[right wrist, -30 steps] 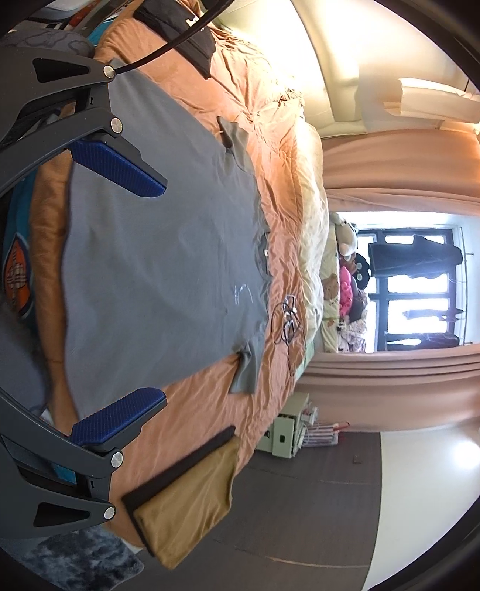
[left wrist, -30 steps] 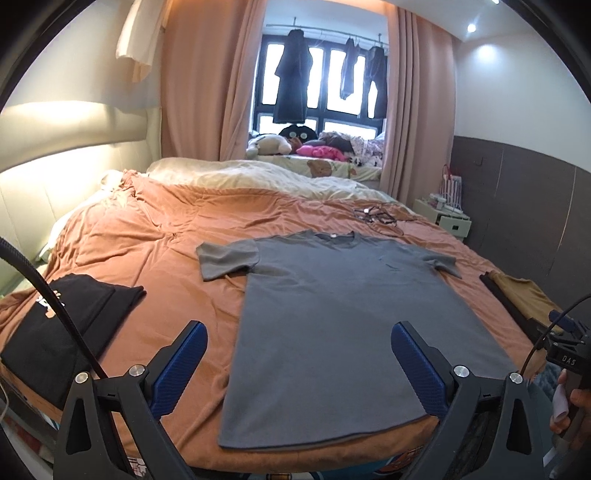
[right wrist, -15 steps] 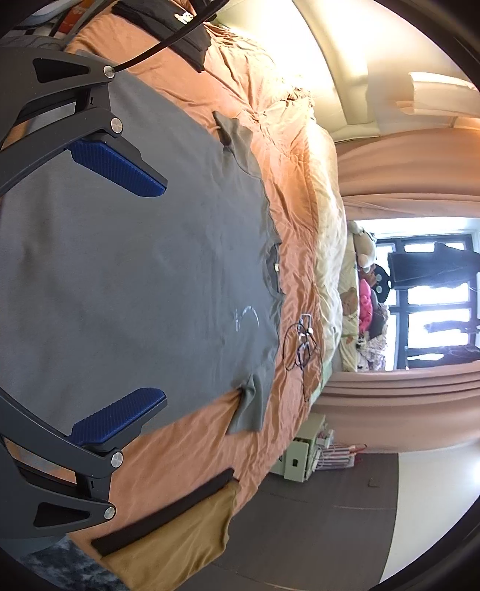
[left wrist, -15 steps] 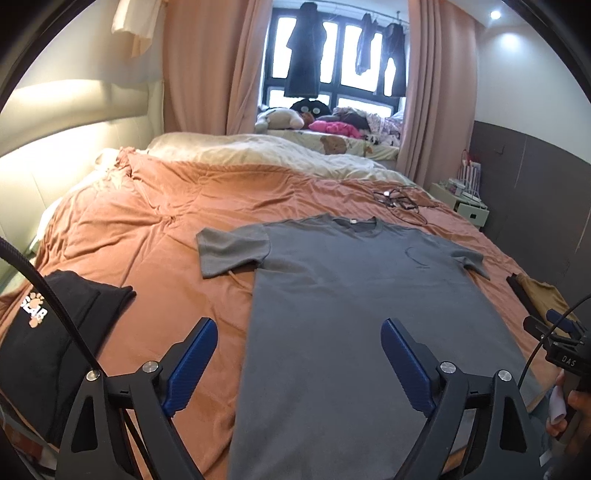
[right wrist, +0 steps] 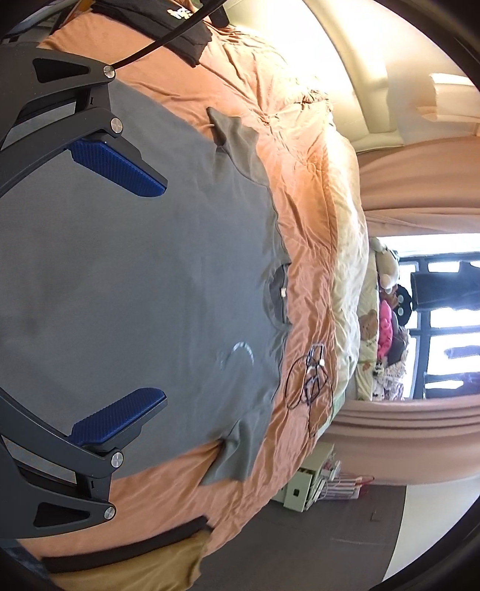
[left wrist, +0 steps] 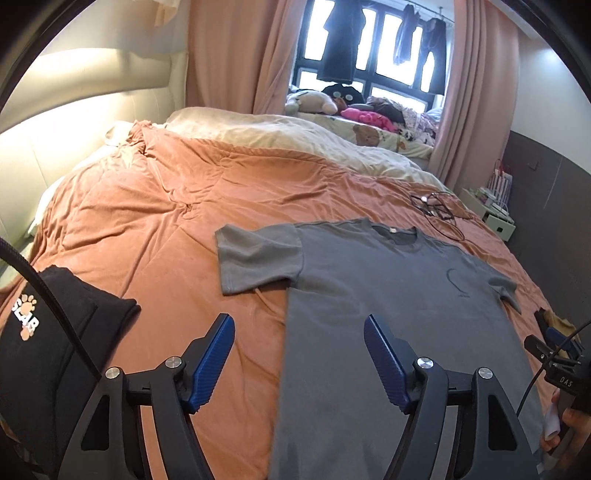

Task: Fold small clothes
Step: 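Move both tools forward over the grey T-shirt toward its side seam, then grasp the T-shirt side edge with the left tool and lift it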

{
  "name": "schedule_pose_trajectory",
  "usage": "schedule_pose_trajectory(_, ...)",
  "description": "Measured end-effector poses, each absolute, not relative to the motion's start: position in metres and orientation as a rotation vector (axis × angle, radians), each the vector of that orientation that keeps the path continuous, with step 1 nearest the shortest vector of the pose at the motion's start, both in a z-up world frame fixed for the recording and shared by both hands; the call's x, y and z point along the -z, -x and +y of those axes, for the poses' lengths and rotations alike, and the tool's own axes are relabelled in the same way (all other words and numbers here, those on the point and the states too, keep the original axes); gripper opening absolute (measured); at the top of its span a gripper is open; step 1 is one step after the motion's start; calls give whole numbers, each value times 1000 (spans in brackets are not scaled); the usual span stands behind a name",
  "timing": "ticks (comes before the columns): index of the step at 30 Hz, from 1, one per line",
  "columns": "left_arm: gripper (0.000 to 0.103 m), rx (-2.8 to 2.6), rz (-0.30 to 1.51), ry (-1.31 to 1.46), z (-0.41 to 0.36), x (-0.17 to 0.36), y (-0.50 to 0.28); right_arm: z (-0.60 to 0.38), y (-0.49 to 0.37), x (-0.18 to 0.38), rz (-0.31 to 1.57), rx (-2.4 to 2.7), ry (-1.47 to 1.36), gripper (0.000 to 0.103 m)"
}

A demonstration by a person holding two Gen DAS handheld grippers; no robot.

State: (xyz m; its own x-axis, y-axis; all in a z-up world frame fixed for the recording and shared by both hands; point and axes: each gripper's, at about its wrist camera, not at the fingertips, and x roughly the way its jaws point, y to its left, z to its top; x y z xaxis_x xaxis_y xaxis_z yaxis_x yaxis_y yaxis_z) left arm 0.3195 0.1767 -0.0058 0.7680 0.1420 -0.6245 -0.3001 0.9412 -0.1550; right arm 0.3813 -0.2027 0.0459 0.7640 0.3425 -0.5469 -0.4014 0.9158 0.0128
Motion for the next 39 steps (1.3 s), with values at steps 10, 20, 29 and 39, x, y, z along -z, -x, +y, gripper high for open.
schedule_pose_trajectory(10,72,-284,694,295,233,21,-366,-141,-442,-42,596,-457,145,103)
schedule_pose_trajectory(20,65,-314,785,383,297,70,-418,-78,-498,-13,651,-564,173,103)
schedule_pose_trajectory(29,55,-278,855,426,335,109,-474,-35,-548,11,702,-613,186,97)
schedule_pose_trajectory(39,51,-255,906,509,372,150,-528,7,-606,36,828,-641,111,71)
